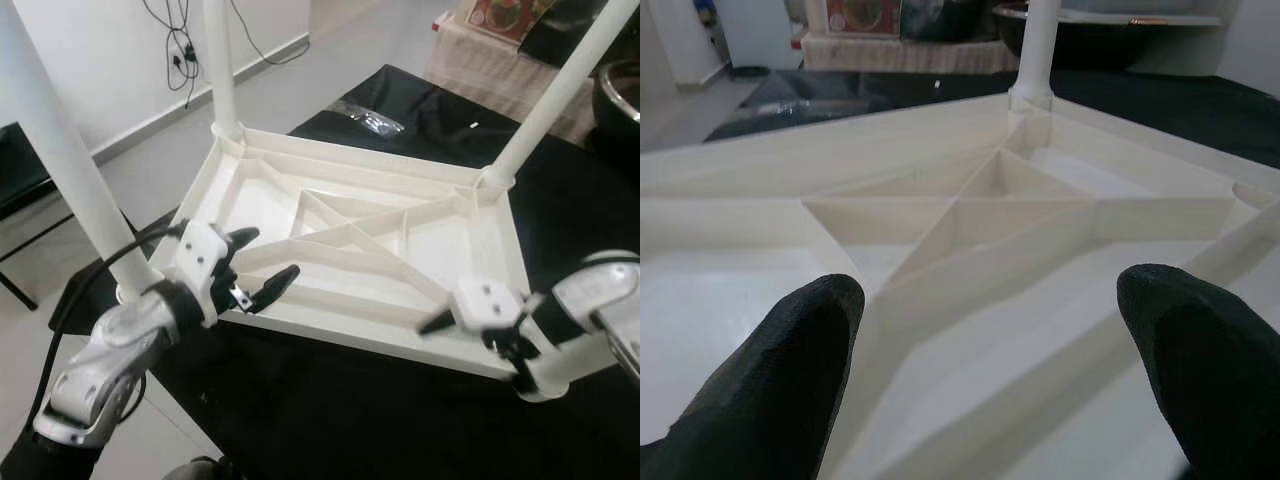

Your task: Building children table

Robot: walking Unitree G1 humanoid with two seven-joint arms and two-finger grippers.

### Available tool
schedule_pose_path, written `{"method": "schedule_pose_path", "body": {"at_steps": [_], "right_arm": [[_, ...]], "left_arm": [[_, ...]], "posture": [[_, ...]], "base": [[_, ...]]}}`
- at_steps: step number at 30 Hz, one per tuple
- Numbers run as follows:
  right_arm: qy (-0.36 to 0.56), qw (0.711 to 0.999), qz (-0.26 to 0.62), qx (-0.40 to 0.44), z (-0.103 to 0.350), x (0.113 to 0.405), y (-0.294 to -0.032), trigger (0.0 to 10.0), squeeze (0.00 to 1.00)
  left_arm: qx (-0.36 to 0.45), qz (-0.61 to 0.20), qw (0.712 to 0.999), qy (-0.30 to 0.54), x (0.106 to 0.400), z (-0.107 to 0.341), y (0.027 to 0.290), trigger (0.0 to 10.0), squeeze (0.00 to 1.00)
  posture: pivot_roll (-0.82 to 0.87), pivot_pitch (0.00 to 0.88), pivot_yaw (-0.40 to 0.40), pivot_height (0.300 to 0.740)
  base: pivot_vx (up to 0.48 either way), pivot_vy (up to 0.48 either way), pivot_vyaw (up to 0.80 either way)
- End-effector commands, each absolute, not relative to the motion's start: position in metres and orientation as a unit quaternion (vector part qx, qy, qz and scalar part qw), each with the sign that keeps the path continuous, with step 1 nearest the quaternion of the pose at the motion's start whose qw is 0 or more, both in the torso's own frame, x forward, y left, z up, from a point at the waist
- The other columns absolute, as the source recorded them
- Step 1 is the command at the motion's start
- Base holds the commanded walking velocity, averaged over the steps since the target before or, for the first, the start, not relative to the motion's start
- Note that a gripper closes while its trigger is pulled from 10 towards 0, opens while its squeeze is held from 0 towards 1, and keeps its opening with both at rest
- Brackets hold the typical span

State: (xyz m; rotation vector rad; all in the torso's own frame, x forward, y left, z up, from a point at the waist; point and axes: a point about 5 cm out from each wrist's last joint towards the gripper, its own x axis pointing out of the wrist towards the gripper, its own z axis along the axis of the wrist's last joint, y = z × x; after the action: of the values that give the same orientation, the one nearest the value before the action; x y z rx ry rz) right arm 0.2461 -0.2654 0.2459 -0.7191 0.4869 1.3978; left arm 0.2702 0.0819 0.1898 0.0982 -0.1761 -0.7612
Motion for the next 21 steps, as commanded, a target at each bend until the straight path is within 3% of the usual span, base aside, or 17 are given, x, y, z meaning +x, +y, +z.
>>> {"method": "schedule_pose_path", "body": {"at_steps": [1, 2, 4, 7, 11, 12, 13, 15, 21], "right_arm": [[0.206, 0.685, 0.624, -0.314, 0.250, 0.246, -0.263, 10.0, 0.00], [0.197, 0.694, 0.618, -0.312, 0.251, 0.247, -0.261, 10.0, 0.00], [0.133, 0.758, 0.565, -0.297, 0.250, 0.264, -0.251, 10.0, 0.00], [0.081, 0.814, 0.503, -0.279, 0.248, 0.278, -0.240, 10.0, 0.00], [0.049, 0.845, 0.457, -0.273, 0.246, 0.286, -0.234, 10.0, 0.00], [0.018, 0.899, 0.386, -0.206, 0.241, 0.296, -0.224, 10.0, 0.00], [0.018, 0.899, 0.386, -0.206, 0.241, 0.296, -0.224, 10.0, 0.00], [-0.009, 0.937, 0.317, -0.148, 0.238, 0.300, -0.216, 10.0, 0.00], [-0.029, 0.974, 0.219, -0.053, 0.220, 0.300, -0.199, 10.0, 0.00]], "left_arm": [[0.041, -0.377, 0.922, -0.081, 0.267, 0.189, 0.080, 10.0, 0.00], [0.039, -0.381, 0.921, -0.078, 0.265, 0.187, 0.080, 10.0, 0.00], [0.023, -0.412, 0.909, -0.064, 0.253, 0.181, 0.072, 10.0, 0.00], [0.016, -0.419, 0.906, -0.054, 0.247, 0.176, 0.068, 10.0, 0.00], [0.014, -0.412, 0.910, -0.050, 0.246, 0.173, 0.066, 10.0, 0.00], [0.009, -0.394, 0.918, -0.043, 0.245, 0.169, 0.064, 10.0, 0.00], [0.009, -0.394, 0.918, -0.043, 0.245, 0.169, 0.064, 10.0, 0.00], [0.009, -0.378, 0.925, -0.035, 0.244, 0.166, 0.062, 10.0, 0.00], [0.013, -0.339, 0.941, -0.001, 0.243, 0.157, 0.064, 10.0, 0.00]], "posture": [[0.00, 0.185, -0.054, 0.740], [0.00, 0.183, -0.053, 0.740], [0.01, 0.175, -0.051, 0.740], [0.01, 0.172, -0.047, 0.740], [0.01, 0.172, -0.047, 0.740], [0.01, 0.166, -0.038, 0.740], [0.01, 0.166, -0.038, 0.740], [0.01, 0.166, -0.034, 0.740], [0.00, 0.166, -0.023, 0.740]], "base": [[0.000, 0.000, 0.00], [0.000, 0.000, 0.00], [0.000, 0.000, 0.00], [0.000, 0.000, 0.00], [0.000, 0.000, 0.00], [0.000, 0.000, 0.00], [0.000, 0.000, 0.00], [0.000, 0.000, 0.00], [0.000, 0.000, 0.00]]}}
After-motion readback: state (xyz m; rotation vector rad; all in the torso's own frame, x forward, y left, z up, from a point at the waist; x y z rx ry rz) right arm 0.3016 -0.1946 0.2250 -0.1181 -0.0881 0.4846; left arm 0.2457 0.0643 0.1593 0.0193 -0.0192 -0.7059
